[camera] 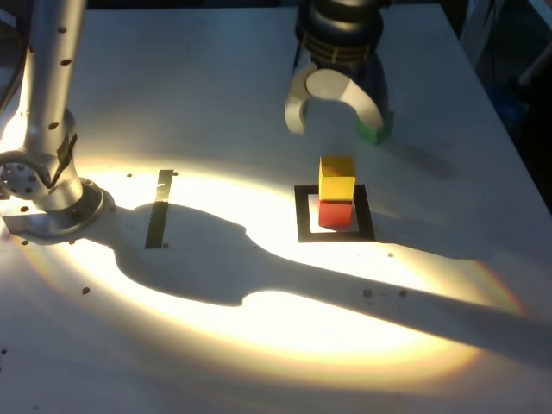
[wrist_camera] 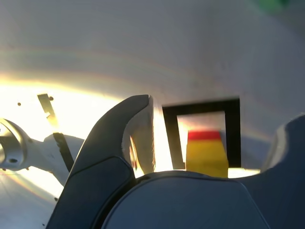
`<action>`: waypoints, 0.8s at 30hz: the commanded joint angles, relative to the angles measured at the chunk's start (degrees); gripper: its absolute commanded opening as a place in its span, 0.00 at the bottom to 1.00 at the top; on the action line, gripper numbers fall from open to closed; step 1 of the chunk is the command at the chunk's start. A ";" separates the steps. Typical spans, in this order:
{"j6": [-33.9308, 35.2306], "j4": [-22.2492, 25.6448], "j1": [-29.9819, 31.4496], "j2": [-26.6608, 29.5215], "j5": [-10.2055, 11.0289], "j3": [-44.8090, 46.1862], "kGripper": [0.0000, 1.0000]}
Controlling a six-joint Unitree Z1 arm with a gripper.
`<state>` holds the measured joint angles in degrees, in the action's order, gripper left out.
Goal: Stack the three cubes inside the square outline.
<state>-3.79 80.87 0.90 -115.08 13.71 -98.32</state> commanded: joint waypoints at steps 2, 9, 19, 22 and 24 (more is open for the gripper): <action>1.08 -0.70 -3.28 0.44 -3.45 -0.54 0.99; 12.55 -1.23 -6.73 -1.66 -6.27 -5.72 0.98; 19.09 0.34 -11.66 -11.24 -3.71 -14.86 0.98; 21.23 1.52 -12.89 -14.98 -3.99 -17.73 0.96; 22.32 1.94 -13.53 -16.58 -4.39 -18.83 0.95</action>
<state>18.19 82.51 -12.41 -131.33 9.55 -116.53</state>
